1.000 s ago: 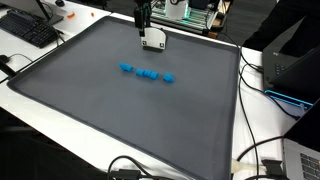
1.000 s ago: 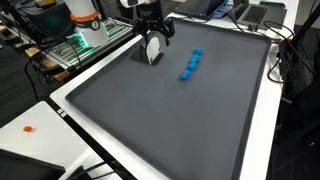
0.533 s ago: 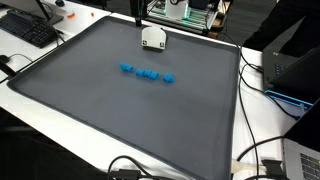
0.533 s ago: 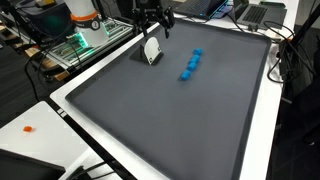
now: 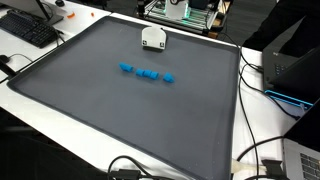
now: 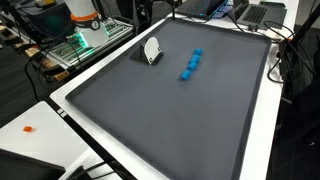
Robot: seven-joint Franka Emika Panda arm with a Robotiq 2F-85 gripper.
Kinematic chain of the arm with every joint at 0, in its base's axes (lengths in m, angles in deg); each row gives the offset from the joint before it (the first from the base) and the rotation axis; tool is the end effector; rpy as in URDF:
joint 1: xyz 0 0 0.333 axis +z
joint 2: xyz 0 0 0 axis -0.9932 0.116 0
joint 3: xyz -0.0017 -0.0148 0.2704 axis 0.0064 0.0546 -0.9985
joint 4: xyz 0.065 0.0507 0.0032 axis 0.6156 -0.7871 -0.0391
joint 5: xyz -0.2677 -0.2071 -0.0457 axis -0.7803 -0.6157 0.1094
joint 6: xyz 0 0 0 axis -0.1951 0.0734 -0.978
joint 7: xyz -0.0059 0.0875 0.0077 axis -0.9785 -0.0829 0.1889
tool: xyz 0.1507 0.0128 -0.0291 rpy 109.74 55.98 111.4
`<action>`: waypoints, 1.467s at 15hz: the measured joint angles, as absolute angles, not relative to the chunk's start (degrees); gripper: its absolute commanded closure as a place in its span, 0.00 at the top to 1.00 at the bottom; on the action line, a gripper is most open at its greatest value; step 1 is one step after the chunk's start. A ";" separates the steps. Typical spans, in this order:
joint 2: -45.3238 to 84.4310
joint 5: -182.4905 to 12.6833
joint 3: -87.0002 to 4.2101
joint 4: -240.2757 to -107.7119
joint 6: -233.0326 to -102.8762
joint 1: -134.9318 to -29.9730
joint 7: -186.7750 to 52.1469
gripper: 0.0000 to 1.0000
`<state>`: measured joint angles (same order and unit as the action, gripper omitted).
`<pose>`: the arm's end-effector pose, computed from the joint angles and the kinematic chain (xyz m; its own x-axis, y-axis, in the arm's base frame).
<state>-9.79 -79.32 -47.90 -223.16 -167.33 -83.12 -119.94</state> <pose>0.4311 0.0226 0.3271 0.5542 -0.8319 0.0274 -0.8274 -0.5542 -0.0908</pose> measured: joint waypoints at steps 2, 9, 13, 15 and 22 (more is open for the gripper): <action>-9.57 -81.50 -48.54 -220.77 -164.06 -83.09 -116.53 1.00; -6.48 -84.89 -50.76 -214.05 -160.52 -82.45 -102.76 1.00; -4.56 -85.81 -51.44 -211.66 -160.52 -82.04 -95.91 1.00; -3.81 -86.25 -51.58 -210.67 -160.52 -81.71 -93.30 1.00; -1.60 -86.27 -51.74 -208.12 -160.56 -80.47 -85.96 1.00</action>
<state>-1.60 -86.27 -51.74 -208.12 -160.56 -80.47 -85.96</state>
